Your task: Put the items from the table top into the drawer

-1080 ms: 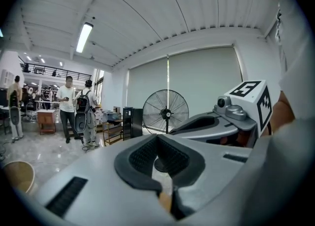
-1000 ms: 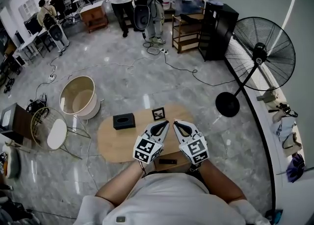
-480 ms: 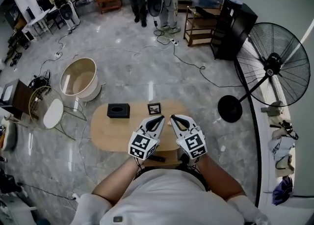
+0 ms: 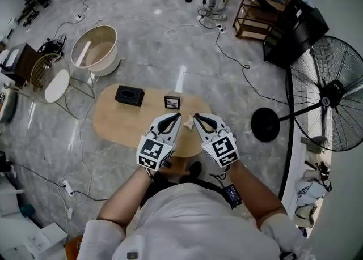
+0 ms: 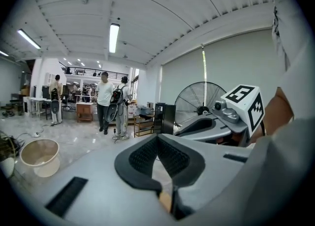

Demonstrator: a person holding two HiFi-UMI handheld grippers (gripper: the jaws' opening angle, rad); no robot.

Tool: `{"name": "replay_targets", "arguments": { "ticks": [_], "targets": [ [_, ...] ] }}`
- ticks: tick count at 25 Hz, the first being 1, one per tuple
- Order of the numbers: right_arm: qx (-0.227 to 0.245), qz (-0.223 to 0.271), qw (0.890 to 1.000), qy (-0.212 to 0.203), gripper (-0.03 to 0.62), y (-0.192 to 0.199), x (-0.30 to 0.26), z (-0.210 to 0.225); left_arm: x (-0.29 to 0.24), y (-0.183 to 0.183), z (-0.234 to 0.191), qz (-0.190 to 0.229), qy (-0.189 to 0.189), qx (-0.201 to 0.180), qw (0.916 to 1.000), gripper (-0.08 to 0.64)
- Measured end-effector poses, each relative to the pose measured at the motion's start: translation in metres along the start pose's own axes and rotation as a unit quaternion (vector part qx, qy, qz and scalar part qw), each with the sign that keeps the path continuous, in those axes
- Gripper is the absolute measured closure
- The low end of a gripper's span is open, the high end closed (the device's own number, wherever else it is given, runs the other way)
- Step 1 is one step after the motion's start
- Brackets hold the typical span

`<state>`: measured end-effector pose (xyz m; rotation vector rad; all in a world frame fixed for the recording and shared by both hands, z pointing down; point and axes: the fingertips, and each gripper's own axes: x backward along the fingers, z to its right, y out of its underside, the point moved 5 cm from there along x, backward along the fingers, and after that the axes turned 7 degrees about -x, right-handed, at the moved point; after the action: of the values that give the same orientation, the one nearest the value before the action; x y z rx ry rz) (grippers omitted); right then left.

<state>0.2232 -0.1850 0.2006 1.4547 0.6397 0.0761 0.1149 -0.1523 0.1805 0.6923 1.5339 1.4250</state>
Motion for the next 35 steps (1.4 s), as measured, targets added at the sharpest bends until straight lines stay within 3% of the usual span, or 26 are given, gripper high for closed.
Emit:
{"name": "replay_targets", "arguments": {
  "ticks": [5, 11, 19, 26, 35],
  "targets": [
    [0.018, -0.042, 0.997, -0.056, 0.560, 0.031, -0.028, 0.010, -0.005, 0.036, -0.008, -0.035, -0.033, 0.031, 0.9983, 0.551],
    [0.056, -0.083, 0.990, -0.098, 0.554, 0.072, -0.075, 0.012, -0.014, 0.093, -0.032, -0.067, -0.033, 0.052, 0.9958, 0.551],
    [0.097, -0.164, 0.971, -0.146, 0.459, 0.161, -0.122, 0.023, -0.043, 0.173, -0.045, -0.105, -0.023, 0.085, 0.9906, 0.551],
    [0.058, -0.225, 0.961, -0.151, 0.352, 0.259, -0.173, 0.038, -0.073, 0.253, -0.053, -0.126, -0.020, 0.113, 0.9853, 0.551],
    [-0.001, -0.282, 0.953, -0.115, 0.310, 0.383, -0.219, 0.058, -0.106, 0.348, -0.051, -0.154, 0.002, 0.128, 0.9797, 0.551]
  ]
}}
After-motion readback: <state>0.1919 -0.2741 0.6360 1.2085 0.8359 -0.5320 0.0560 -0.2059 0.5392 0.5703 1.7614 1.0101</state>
